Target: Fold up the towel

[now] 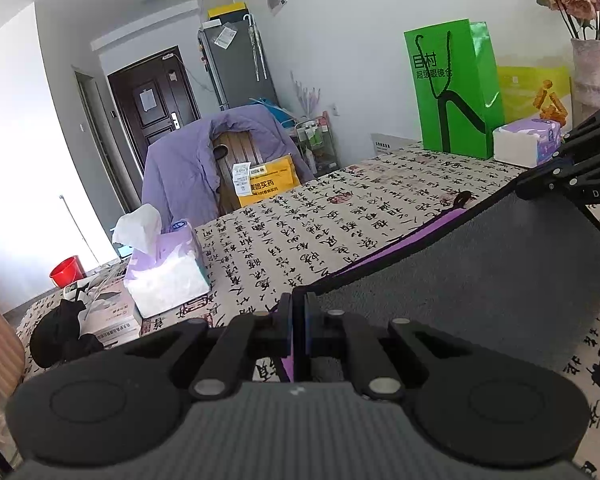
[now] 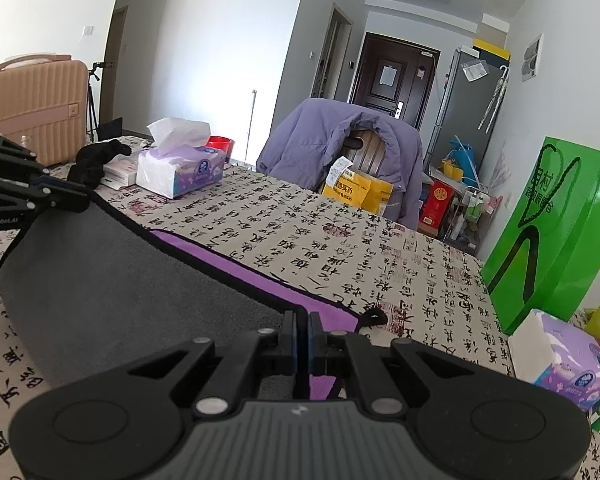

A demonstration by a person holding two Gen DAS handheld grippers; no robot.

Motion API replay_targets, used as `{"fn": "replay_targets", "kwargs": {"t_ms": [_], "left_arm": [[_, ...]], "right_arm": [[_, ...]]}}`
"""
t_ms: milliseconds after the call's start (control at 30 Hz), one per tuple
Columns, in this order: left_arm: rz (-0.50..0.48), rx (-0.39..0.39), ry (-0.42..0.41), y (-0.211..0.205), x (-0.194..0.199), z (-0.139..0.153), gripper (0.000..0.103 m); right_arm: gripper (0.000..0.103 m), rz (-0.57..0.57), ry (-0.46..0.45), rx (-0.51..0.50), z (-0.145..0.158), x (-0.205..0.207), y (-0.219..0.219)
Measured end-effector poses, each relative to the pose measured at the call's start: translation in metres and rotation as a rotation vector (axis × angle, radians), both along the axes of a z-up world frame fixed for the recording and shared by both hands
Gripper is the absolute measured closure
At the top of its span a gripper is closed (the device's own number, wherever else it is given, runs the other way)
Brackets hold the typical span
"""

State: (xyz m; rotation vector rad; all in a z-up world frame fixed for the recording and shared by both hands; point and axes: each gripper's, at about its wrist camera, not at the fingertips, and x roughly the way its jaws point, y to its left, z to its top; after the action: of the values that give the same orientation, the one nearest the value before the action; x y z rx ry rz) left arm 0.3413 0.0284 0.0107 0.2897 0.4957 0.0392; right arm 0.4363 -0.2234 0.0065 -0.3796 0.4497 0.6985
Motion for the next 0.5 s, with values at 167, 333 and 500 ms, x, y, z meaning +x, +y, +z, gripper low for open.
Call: {"fn": "replay_targets", "kwargs": {"t_ms": [167,333,500], "left_arm": [[-0.001,0.006,0.001,0.003,0.01,-0.002,0.097],[-0.001,0.017,0.004,0.005,0.019,-0.004,0.097],[-0.003,0.025,0.006,0.009,0.029,-0.005,0.097]], "right_arm": [[0.099,0.005,-0.005,-0.011,-0.002,0.008,0.004],[0.099,0.01,-0.016,-0.023,-0.003,0.017,0.009],[0.099,0.013,-0.026,-0.032,-0.003,0.026,0.014]]}}
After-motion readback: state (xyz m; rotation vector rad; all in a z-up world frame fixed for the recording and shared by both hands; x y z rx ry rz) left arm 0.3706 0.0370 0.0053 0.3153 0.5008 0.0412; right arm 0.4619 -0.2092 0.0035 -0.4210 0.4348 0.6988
